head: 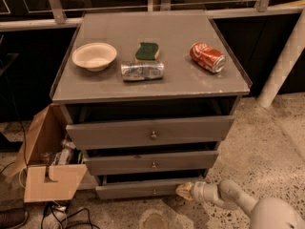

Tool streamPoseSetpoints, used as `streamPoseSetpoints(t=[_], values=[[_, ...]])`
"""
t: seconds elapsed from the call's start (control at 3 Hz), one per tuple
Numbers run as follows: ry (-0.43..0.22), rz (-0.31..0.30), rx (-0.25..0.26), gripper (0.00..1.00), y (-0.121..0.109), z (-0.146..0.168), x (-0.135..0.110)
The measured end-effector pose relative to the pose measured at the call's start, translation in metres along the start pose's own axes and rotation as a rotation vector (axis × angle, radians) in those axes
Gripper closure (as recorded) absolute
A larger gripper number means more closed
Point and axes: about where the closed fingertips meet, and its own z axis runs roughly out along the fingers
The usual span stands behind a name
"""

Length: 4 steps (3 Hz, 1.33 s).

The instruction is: Close bottom drawer

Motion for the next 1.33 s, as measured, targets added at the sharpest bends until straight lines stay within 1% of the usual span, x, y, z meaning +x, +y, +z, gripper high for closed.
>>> streamPoseSetpoints(t=[0.33,0.67,1.0,1.33], values=[[-0.017,0.008,0.006,1.0,0.003,0.009,-0.016],[-0.027,0.028,0.011,1.0,-0.001,0.014,-0.025],[-0.036,0.022,0.02,1.0,-0.002,0.018,-0.03],[-0.046,0.02,0.018,1.0,0.0,0.019,-0.035]])
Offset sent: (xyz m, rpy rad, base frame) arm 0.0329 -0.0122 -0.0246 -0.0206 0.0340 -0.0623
